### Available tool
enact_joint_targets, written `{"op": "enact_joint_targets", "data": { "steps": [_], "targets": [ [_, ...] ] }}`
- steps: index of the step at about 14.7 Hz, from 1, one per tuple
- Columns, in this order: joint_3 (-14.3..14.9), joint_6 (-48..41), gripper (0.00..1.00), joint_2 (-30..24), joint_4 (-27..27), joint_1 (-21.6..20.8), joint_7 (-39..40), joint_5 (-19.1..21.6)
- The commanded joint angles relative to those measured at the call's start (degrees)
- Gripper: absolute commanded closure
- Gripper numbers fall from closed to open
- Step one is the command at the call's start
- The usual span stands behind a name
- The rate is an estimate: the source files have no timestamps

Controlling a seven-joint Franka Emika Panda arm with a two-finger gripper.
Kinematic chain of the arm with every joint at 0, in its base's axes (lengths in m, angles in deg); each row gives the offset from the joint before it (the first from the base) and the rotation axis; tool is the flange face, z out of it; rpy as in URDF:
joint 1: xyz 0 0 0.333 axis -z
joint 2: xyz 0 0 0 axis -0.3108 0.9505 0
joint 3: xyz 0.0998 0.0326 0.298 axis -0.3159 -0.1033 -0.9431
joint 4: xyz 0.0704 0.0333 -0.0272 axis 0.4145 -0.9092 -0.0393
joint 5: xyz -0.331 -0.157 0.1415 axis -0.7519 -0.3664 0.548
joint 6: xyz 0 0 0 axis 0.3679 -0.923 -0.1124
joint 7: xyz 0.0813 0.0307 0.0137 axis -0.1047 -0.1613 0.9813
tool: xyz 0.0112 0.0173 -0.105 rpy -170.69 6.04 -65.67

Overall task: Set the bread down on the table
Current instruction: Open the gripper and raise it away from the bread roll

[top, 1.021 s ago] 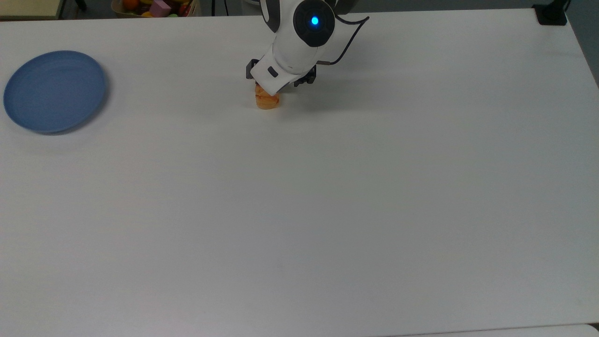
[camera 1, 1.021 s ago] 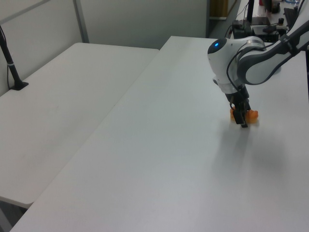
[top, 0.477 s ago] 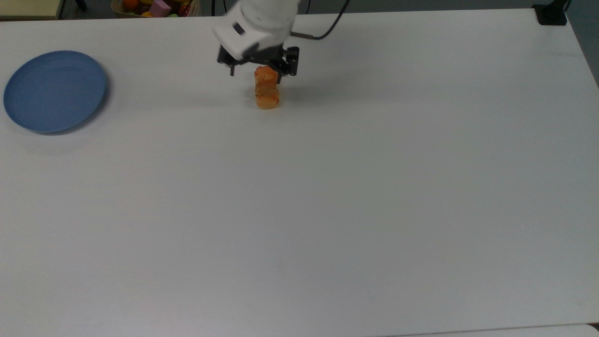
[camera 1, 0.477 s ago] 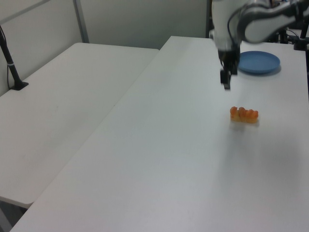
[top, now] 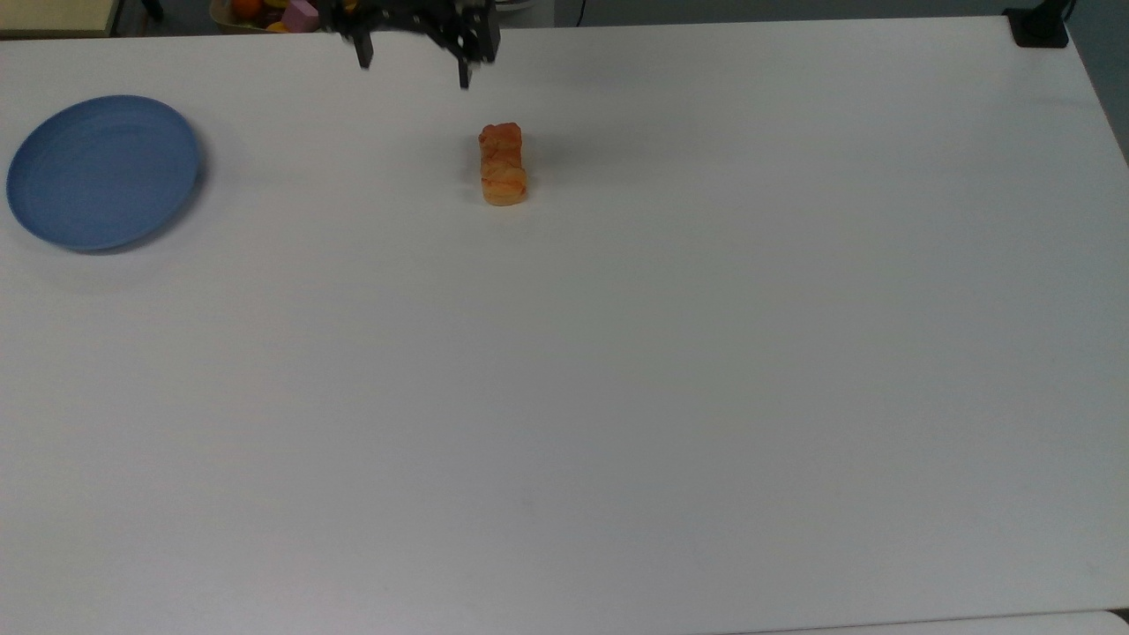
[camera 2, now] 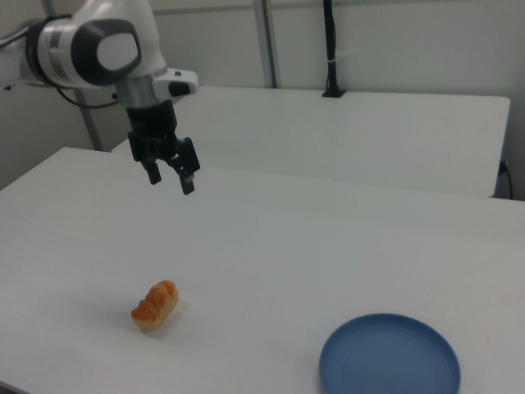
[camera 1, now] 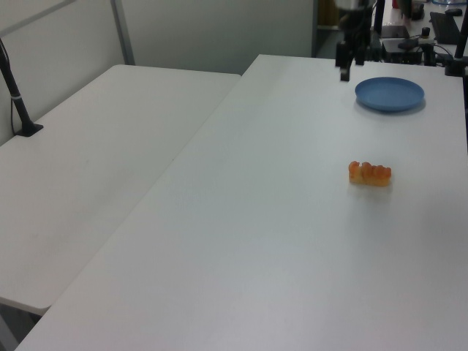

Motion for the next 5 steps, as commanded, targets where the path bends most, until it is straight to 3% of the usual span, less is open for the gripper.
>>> {"op": "enact_joint_targets", "data": {
  "steps": [1,5],
  "targets": [
    [0.6,-3.9,0.0,0.3,1.7,-0.9,2.7,1.2],
    [0.7,-2.7,0.0,0.8,1.7,-1.1,2.7,1.2]
  ]
}}
